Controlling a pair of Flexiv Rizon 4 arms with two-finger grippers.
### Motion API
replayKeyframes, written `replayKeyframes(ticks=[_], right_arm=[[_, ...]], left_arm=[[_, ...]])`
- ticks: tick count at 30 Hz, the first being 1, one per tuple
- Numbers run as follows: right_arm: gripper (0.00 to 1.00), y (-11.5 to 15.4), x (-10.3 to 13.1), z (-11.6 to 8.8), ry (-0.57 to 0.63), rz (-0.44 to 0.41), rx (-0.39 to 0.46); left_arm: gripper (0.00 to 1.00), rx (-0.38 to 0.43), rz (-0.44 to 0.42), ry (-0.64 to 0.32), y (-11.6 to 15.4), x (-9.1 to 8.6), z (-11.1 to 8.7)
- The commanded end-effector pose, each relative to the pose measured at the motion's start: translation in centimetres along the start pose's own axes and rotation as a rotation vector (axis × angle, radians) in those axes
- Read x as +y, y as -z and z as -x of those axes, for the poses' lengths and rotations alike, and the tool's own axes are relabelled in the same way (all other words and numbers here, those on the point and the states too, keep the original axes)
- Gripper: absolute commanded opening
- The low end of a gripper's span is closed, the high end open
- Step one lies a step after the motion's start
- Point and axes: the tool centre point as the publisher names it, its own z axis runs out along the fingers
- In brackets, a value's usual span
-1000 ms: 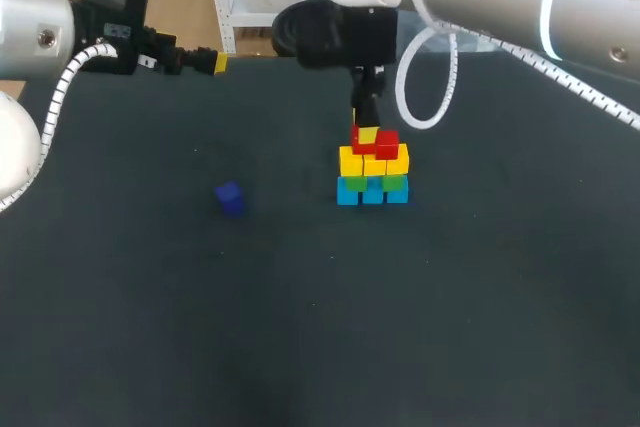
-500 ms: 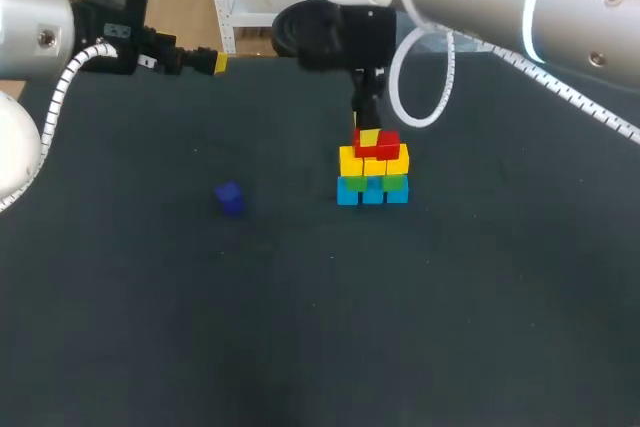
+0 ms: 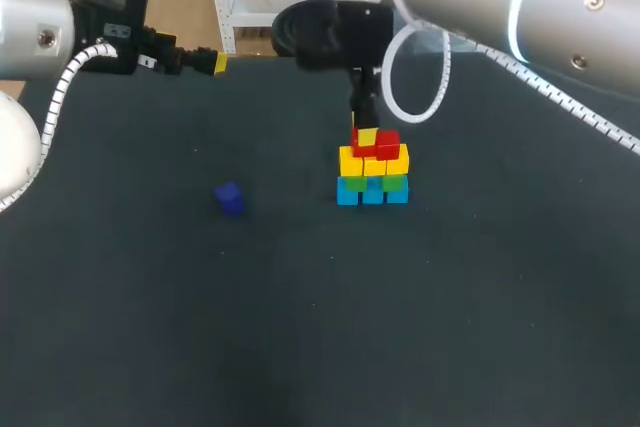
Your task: Place the blue cubes, place green cubes on the blue cubes, place the yellow cubes on the green cubes, then place the red cubes on the yellow cubes, and place purple cube on the red cubes.
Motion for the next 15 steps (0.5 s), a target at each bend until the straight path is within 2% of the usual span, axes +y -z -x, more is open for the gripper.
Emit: replayKeyframes(ticks=[1,14,15], right_arm=[[0.0,-0.07,-0.26,-0.04,-0.001,0.004,0.0],[0.0,-0.35,-0.18,-0.23,-0.002,0.011,0.003],[0.03,-0.38,-0.16,-0.23,-0.002,0.012,0.004]], left_arm=[[1.0,-0.005,-0.006,-0.002,-0.06,0.17,-0.08],[1.0,-0.005,-0.006,-0.002,-0.06,0.17,-0.08],[1.0,-0.005,-0.006,-0.002,-0.06,0.17,-0.08]])
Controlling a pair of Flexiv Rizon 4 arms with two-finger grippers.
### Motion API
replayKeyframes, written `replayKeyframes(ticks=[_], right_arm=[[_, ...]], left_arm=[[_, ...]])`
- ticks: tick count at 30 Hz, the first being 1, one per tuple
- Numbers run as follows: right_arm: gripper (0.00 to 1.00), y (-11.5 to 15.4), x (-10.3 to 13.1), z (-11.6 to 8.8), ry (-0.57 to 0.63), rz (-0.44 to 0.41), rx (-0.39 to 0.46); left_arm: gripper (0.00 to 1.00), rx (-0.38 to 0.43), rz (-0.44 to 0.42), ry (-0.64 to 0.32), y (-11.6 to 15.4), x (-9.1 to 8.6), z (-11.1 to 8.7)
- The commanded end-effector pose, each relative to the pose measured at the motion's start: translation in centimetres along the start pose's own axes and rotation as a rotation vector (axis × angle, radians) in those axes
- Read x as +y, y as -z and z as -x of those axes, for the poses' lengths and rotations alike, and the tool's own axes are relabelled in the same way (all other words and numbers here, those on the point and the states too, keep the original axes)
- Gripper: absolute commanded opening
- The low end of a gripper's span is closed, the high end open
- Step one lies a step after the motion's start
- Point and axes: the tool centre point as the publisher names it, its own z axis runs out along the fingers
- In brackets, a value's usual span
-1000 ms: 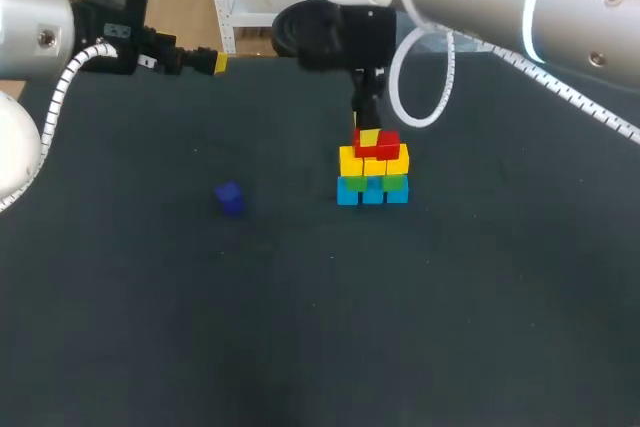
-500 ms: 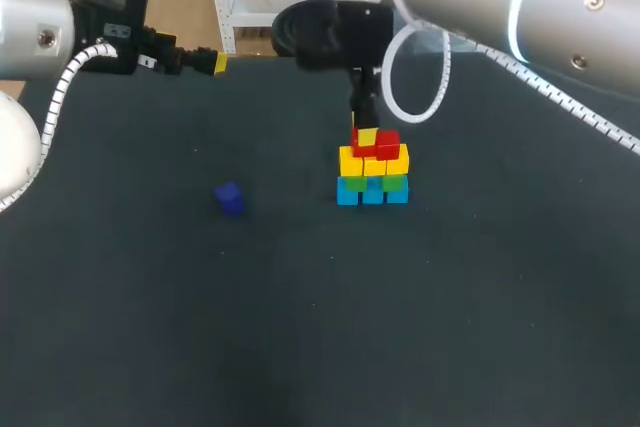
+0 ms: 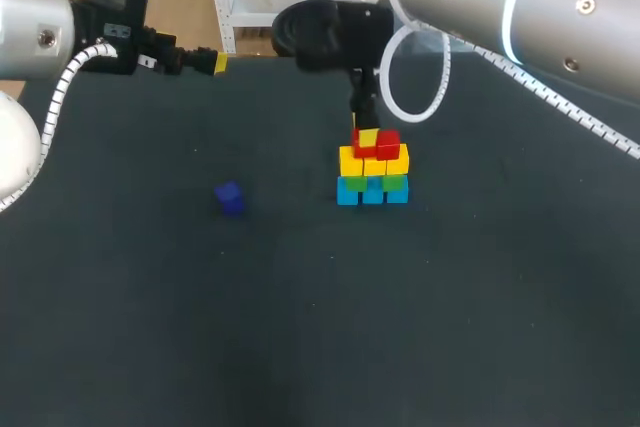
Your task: Place the blue cubes, place green cubes on the blue cubes, place the yellow cubes on the green cubes, then place the red cubes on the yellow cubes, and place purple cube on the red cubes.
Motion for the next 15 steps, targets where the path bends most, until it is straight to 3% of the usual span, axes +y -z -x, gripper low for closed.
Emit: replayKeyframes(ticks=[1,10,15], right_arm=[[0.05,-0.13,-0.05,-0.02,0.0,0.003,0.0],[0.21,-0.22,-0.03,0.15,-0.001,0.003,-0.004],[0.25,-0.26,0.06,0.24,0.003,0.005,-0.004]], left_arm=[[1.0,-0.005,-0.006,-0.002,-0.06,0.17,-0.08],[1.0,-0.005,-0.006,-0.002,-0.06,0.17,-0.08],[1.0,-0.005,-0.006,-0.002,-0.06,0.17,-0.08]])
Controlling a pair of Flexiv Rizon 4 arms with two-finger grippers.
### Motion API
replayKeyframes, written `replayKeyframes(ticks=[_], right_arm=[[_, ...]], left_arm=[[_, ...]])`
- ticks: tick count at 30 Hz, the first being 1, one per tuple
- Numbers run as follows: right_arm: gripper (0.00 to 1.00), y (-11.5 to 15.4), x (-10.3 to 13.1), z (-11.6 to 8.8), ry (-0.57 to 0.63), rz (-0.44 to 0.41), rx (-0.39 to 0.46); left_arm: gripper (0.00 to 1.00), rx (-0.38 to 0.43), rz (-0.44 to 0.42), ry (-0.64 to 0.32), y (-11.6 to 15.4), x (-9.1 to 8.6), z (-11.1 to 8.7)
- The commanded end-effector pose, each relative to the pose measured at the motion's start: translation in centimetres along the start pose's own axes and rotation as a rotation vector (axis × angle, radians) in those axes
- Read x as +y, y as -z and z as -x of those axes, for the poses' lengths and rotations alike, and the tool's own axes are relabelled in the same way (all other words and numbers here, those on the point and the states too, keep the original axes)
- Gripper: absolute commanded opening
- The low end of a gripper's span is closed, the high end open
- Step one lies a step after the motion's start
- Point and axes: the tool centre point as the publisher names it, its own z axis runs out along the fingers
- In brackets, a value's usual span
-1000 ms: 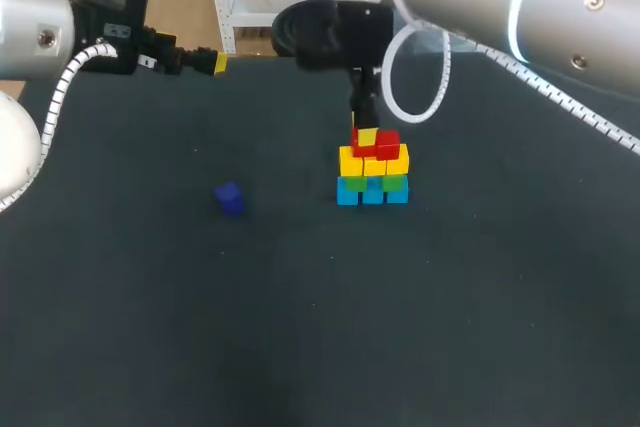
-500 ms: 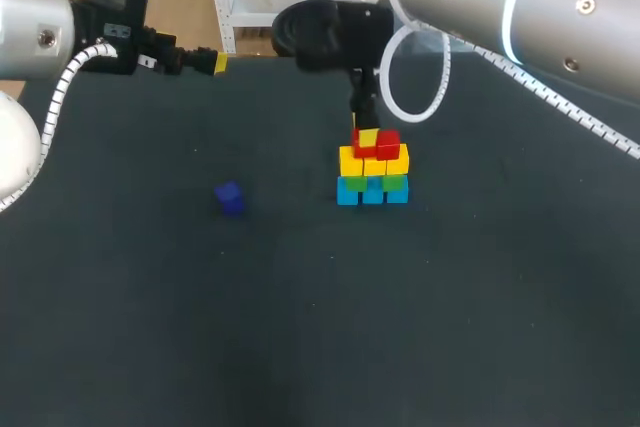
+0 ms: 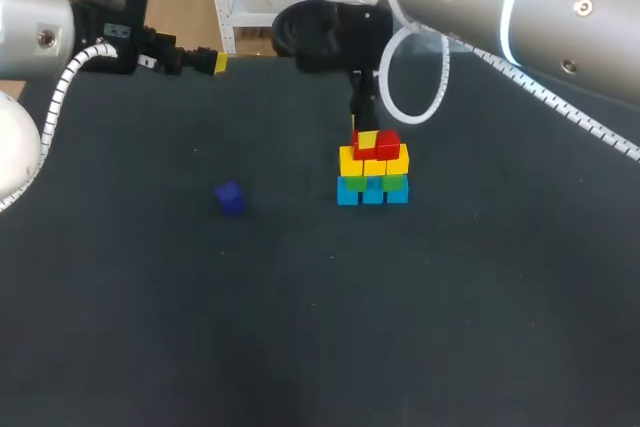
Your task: Place the blue cubes, place green cubes on the blue cubes, place the yellow cubes on the green cubes, then place the red cubes on the yellow cubes, and place purple cube on the red cubes.
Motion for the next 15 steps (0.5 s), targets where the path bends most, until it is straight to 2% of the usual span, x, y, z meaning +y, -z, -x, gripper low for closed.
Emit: replayKeyframes(ticks=[1,15], right_arm=[[0.27,-0.03,0.07,0.08,0.001,0.001,-0.002],[0.45,-0.1,0.16,0.17,0.006,0.0,0.004]], left_arm=[[1.0,-0.005,-0.006,-0.002,-0.06,0.17,-0.08],[1.0,-0.005,-0.006,-0.002,-0.06,0.17,-0.08]])
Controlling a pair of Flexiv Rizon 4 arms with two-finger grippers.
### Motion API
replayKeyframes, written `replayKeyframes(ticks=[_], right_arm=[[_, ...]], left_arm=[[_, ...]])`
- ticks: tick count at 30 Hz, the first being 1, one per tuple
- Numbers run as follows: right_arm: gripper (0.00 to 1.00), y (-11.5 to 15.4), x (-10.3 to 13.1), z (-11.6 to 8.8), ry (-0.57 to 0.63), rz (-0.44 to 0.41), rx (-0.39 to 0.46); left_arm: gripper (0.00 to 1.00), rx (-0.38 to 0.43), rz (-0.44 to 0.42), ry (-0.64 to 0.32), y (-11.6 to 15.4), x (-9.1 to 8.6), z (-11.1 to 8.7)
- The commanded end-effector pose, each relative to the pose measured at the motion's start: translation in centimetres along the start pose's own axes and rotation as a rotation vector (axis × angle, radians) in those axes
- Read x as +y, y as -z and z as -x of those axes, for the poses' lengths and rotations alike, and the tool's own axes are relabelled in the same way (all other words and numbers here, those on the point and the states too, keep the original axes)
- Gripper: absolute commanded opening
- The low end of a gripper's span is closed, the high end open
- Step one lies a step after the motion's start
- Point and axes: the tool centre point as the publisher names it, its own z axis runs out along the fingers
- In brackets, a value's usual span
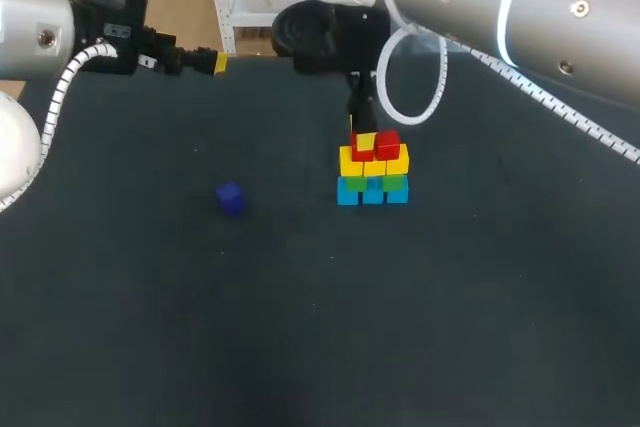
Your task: Place the blue cubes, place green cubes on the blue cubes, place the yellow cubes on the green cubes, then place the red cubes on the yellow cubes, and place purple cube on the red cubes.
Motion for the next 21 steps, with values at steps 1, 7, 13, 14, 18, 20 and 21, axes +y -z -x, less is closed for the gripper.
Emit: replayKeyframes(ticks=[1,7,13,14,18,20,21], right_arm=[[0.46,0.0,0.1,-0.1,0.001,-0.002,0.001],[1.0,0.0,0.0,-0.2,-0.001,-0.009,0.002],[1.0,0.8,-0.1,-0.2,-0.014,-0.033,-0.015],[1.0,1.0,0.0,-0.2,-0.017,-0.037,-0.017],[1.0,1.9,0.4,-0.2,-0.02,-0.051,-0.031],[1.0,2.4,0.6,-0.2,-0.02,-0.059,-0.036],[1.0,2.7,0.7,-0.2,-0.021,-0.064,-0.041]], left_arm=[[1.0,-0.005,-0.006,-0.002,-0.1,0.2,-0.1],[1.0,-0.005,-0.006,-0.002,-0.1,0.2,-0.1],[1.0,-0.005,-0.006,-0.002,-0.1,0.2,-0.1],[1.0,-0.005,-0.006,-0.002,-0.1,0.2,-0.1],[1.0,-0.005,-0.006,-0.002,-0.1,0.2,-0.1],[1.0,-0.005,-0.006,-0.002,-0.1,0.2,-0.1],[1.0,-0.005,-0.006,-0.002,-0.1,0.2,-0.1]])
